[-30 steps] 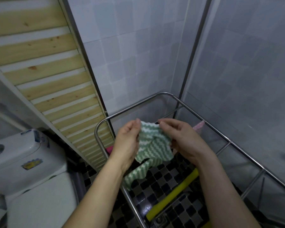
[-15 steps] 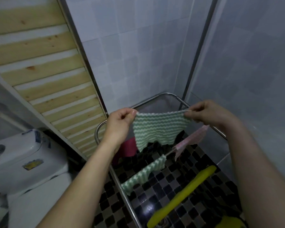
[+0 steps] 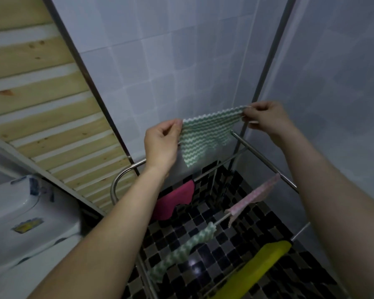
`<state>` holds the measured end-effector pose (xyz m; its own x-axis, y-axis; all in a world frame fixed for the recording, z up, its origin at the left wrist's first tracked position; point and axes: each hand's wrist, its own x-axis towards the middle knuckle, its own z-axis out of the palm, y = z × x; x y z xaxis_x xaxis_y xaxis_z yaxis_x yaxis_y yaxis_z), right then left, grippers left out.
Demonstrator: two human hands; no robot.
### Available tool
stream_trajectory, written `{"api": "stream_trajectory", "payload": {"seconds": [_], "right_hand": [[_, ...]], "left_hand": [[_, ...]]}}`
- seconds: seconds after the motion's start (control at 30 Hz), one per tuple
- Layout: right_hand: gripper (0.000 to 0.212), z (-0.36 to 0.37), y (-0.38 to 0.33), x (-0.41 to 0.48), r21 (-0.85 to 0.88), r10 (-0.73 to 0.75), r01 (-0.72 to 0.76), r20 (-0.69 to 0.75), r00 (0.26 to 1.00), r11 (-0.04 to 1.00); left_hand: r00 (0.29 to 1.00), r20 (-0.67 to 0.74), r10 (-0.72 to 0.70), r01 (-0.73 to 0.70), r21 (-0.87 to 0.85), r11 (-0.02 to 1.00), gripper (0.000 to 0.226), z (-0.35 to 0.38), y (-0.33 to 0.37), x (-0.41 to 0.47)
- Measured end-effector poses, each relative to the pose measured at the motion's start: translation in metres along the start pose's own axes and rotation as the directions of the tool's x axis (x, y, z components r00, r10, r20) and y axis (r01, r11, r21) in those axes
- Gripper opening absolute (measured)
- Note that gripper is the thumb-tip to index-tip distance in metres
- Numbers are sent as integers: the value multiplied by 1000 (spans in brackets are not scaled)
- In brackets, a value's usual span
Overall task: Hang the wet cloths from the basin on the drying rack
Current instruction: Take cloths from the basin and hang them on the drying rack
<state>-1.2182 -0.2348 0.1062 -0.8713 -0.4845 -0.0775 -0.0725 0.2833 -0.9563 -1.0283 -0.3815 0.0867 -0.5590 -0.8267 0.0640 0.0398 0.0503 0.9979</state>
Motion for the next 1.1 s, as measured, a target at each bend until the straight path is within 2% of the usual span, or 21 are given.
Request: {"api": "stream_trajectory", "payload": {"seconds": [0.1, 0.17, 0.23, 0.3, 0.37, 0.43, 0.57, 0.67, 0.77, 0.83, 0.93, 1.0, 1.1], "right_hand": [[11, -6, 14, 6, 10, 28, -27, -16, 999, 1000], [6, -13, 30, 4, -69, 88, -89, -11, 996, 994], [12, -22, 51, 3, -238, 152, -150, -6, 988, 960], [14, -31, 70, -2, -443, 216, -180, 32, 976, 878], [14, -36, 84, -7, -609, 245, -150, 75, 967, 779], [11, -37, 90, -11, -701, 243, -102, 104, 964, 705], [12, -33, 95, -17, -792, 217, -50, 105, 970, 608], [21, -30, 100, -16, -828, 204, 2, 141, 969, 561], [28, -26, 102, -12, -823, 194, 11, 147, 970, 568], [25, -18, 101, -11, -796, 122, -5, 87, 989, 605], [25, 0, 104, -10, -734, -39, 31, 6, 999, 678], [28, 10, 108, -8, -728, -68, 62, 20, 997, 682], [27, 20, 115, -4, -753, -62, 93, 69, 996, 651]], "left_hand": [[998, 4, 63, -63, 143, 988, 17, 9, -14, -1], [995, 68, 75, -88, 232, 969, 16, 16, -29, -13], [985, 162, 59, -113, 345, 932, 15, 21, -48, -29], [964, 266, 12, -134, 447, 884, 17, 22, -67, -43], [920, 390, -34, -187, 515, 836, 24, 20, -82, -54], [865, 498, -54, -256, 531, 808, 37, 18, -90, -62], [785, 610, -111, -317, 549, 774, 49, 20, -96, -69], [737, 648, -194, -342, 604, 720, 44, 23, -98, -71], [672, 693, -262, -393, 633, 667, 32, 22, -94, -74], [718, 667, -201, -417, 642, 643, 24, 21, -92, -72], [841, 540, 26, -442, 660, 607, 22, 19, -93, -60], [868, 494, 50, -438, 715, 545, 22, 20, -95, -51], [879, 477, 9, -427, 777, 463, 19, 22, -102, -41]]}}
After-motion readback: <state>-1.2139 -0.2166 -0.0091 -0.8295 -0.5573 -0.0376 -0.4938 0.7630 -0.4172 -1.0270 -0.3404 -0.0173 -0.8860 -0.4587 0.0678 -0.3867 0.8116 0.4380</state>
